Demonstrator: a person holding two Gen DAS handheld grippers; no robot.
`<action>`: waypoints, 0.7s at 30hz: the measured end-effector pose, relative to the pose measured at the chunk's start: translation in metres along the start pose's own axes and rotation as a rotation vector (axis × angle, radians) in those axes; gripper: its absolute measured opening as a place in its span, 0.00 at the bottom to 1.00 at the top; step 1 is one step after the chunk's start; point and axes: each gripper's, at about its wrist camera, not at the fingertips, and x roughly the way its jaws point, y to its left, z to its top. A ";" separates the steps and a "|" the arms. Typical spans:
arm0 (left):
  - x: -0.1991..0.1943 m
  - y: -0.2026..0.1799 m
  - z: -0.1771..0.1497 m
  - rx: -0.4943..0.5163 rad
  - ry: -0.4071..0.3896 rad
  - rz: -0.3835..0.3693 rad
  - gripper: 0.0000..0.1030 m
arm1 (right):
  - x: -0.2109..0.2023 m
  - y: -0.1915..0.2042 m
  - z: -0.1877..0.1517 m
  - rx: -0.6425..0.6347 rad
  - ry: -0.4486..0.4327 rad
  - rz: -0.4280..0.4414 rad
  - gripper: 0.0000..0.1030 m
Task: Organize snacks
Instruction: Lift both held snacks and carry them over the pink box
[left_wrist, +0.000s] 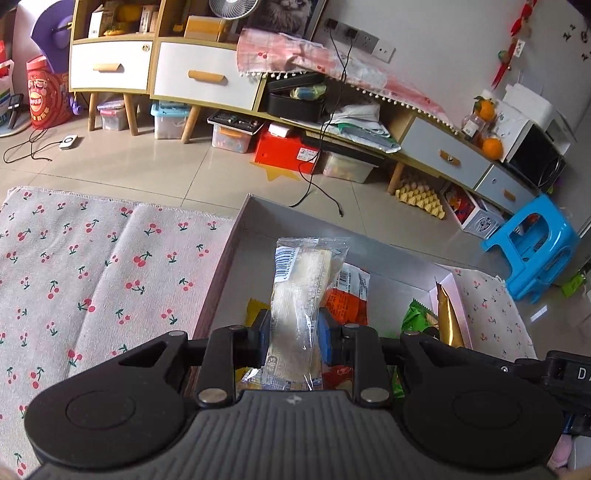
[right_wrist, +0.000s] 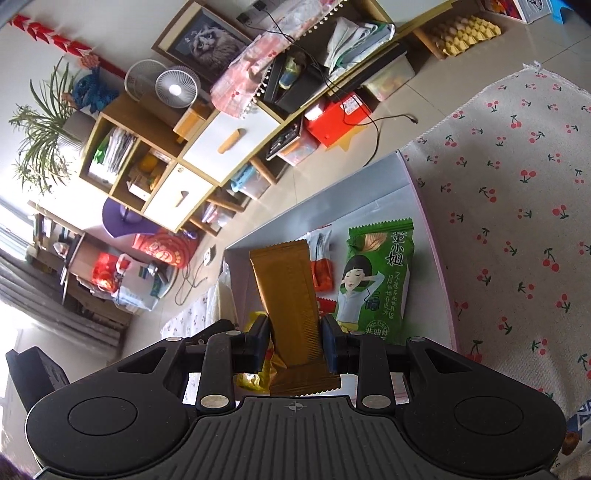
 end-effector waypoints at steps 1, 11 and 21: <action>0.002 0.001 0.000 -0.008 -0.003 0.001 0.23 | 0.003 -0.002 0.000 0.011 -0.005 0.002 0.28; 0.009 0.008 0.002 -0.051 -0.053 -0.016 0.27 | 0.014 -0.005 0.000 0.001 -0.027 -0.007 0.33; 0.002 -0.001 0.003 -0.003 -0.042 0.012 0.53 | 0.007 0.007 -0.003 -0.074 -0.021 -0.027 0.52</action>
